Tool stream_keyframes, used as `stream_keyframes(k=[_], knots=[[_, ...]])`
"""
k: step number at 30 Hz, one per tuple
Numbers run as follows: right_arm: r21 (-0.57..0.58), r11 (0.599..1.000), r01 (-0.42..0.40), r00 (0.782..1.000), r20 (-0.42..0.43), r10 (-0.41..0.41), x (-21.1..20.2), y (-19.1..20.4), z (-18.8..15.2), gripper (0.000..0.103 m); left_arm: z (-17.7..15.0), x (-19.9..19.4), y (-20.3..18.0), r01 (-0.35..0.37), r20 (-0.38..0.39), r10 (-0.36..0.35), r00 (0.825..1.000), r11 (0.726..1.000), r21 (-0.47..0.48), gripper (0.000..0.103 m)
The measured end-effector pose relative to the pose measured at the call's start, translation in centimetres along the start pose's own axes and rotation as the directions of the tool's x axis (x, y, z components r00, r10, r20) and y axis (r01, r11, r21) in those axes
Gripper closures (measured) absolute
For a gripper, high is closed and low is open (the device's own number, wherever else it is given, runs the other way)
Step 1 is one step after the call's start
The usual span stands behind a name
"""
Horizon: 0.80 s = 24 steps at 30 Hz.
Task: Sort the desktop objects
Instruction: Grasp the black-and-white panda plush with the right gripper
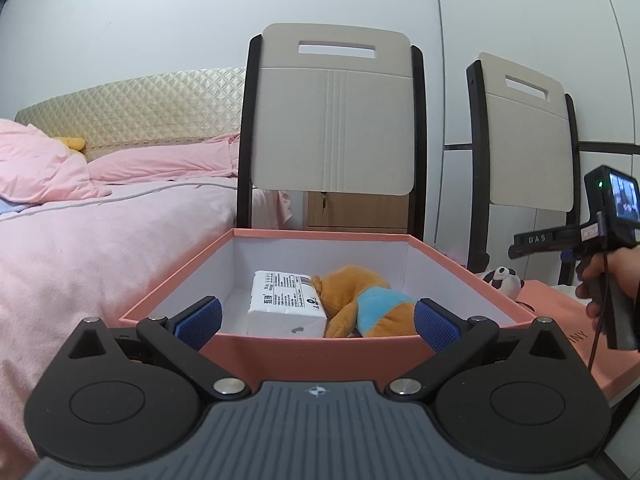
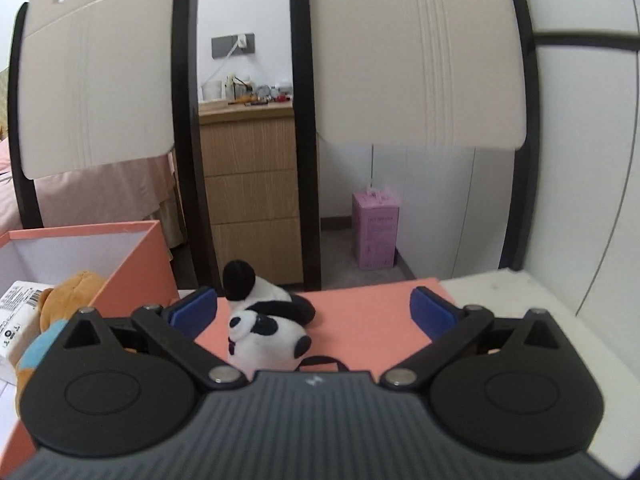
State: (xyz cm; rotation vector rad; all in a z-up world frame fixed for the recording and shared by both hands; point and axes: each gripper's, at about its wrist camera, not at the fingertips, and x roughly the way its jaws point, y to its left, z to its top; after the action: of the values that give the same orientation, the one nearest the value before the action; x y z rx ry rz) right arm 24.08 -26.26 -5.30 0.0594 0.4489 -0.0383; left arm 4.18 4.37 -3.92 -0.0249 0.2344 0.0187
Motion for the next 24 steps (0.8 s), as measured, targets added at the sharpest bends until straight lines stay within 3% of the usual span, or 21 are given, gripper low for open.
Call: stream_keyframes(k=[12, 18, 21, 24], knots=[[0.01, 0.999, 0.03, 0.999, -0.021, -0.03, 1.2, 0.8, -0.8, 0.0, 0.1, -0.1, -0.1, 0.012, -0.006, -0.012, 1.0, 1.0, -0.009, 0.0], [0.053, 0.999, -0.006, 0.997, -0.081, 0.01, 3.2, 1.2, -0.8, 0.001, 0.0, -0.1, 0.0, 0.015, -0.008, -0.015, 1.0, 1.0, -0.015, 0.0], [0.032, 0.999, -0.015, 0.994, -0.112, 0.018, 4.3, 2.1, -0.9, 0.01, 0.1, -0.1, 0.1, 0.016, -0.006, -0.016, 1.0, 1.0, -0.021, 0.0], [0.016, 1.0, -0.013, 0.987, -0.158, 0.015, 5.4, 2.6, -1.1, 0.036, 0.1, 0.1, 0.2, 0.007, -0.008, -0.007, 1.0, 1.0, -0.018, 0.0]])
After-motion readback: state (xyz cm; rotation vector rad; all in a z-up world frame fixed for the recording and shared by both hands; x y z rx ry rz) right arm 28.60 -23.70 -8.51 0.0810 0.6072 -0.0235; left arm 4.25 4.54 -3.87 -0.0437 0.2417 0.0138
